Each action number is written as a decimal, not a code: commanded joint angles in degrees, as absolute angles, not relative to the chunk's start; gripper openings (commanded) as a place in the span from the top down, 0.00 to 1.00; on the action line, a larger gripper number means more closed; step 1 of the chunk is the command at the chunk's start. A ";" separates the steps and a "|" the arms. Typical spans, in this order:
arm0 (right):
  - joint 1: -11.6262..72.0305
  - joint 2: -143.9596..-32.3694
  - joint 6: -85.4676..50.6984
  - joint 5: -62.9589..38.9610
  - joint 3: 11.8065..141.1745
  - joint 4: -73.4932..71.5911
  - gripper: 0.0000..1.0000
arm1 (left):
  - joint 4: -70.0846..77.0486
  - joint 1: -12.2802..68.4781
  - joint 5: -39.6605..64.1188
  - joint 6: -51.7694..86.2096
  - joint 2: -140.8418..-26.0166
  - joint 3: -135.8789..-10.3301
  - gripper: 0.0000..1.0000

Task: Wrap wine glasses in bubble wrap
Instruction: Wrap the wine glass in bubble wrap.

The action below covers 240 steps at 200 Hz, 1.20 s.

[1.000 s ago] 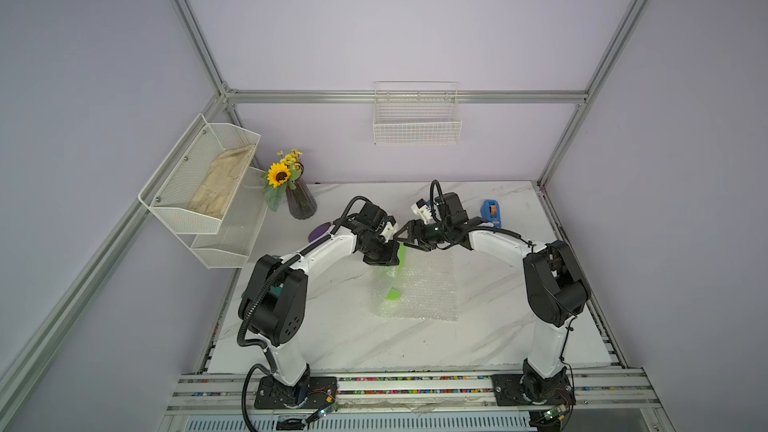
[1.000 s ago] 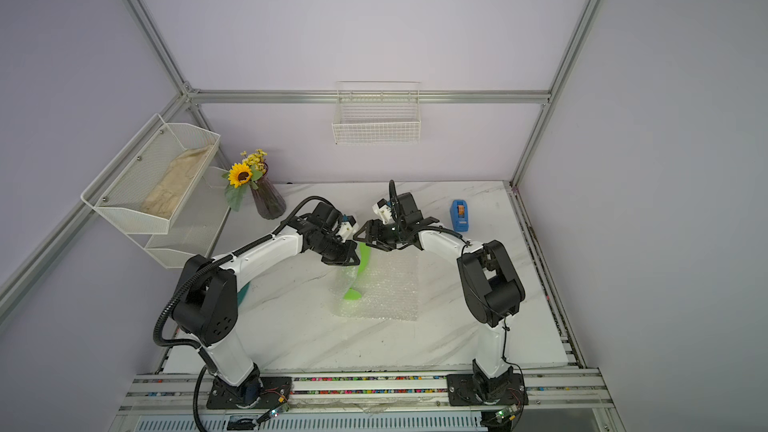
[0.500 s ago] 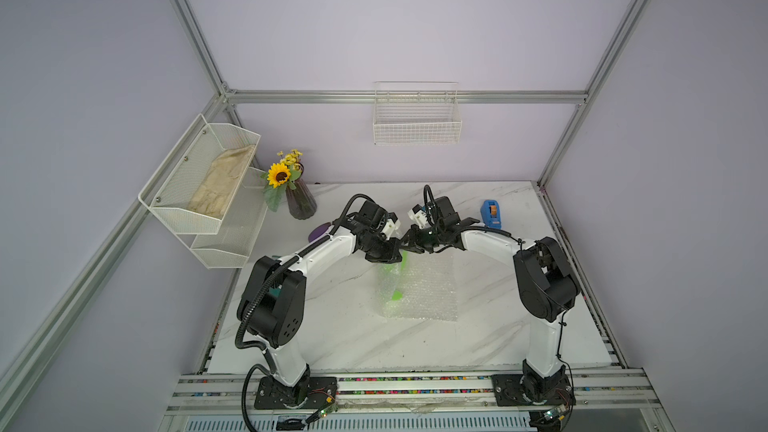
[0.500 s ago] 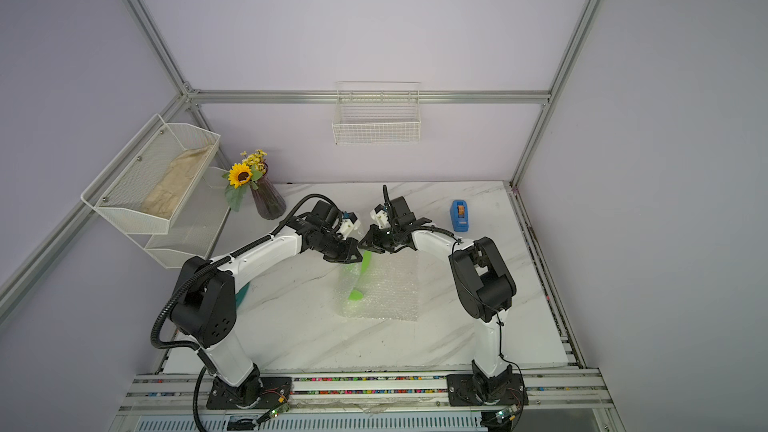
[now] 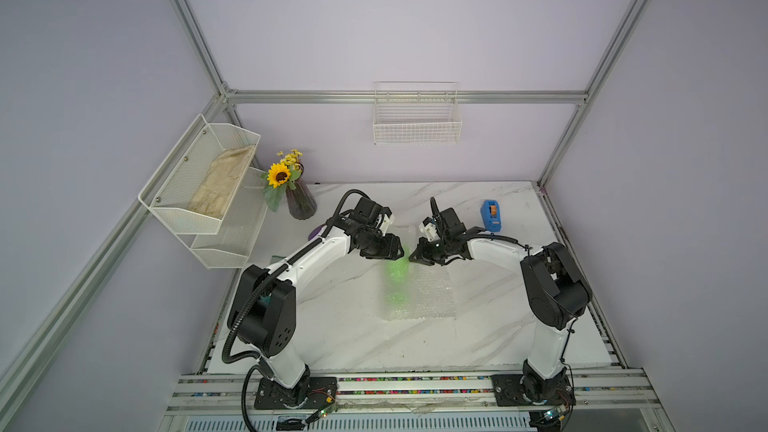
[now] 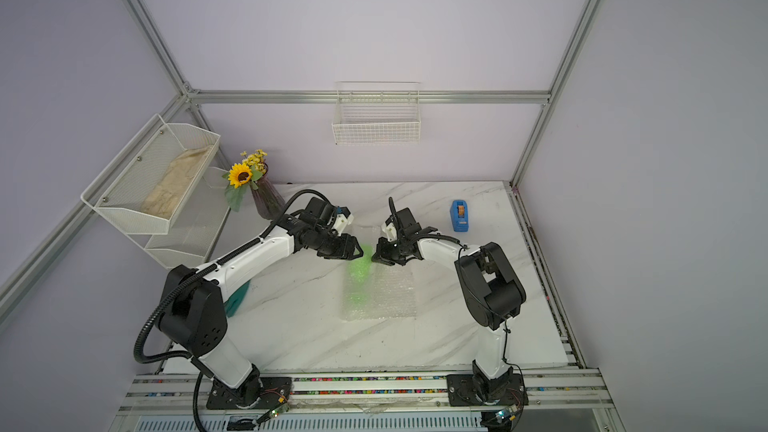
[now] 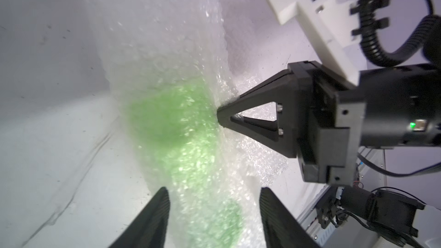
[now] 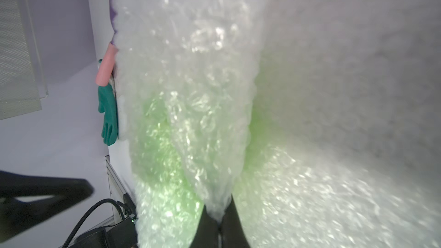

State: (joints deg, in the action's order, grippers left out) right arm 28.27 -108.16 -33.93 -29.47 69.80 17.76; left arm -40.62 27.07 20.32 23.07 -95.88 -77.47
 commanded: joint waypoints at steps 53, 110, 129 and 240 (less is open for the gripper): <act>27.77 -107.30 -32.96 -28.03 69.12 15.33 0.94 | -40.84 26.23 20.74 29.74 -101.89 -79.46 0.00; 27.81 -108.11 -33.82 -30.14 67.84 13.03 0.94 | -31.25 27.40 20.57 38.06 -104.70 -76.72 0.00; 27.77 -107.98 -33.84 -29.16 67.94 13.14 0.91 | -29.49 27.42 21.92 38.43 -106.44 -75.98 0.00; 27.77 -109.72 -32.20 -25.08 69.99 15.21 0.86 | -28.84 27.33 22.40 37.26 -108.91 -72.75 0.10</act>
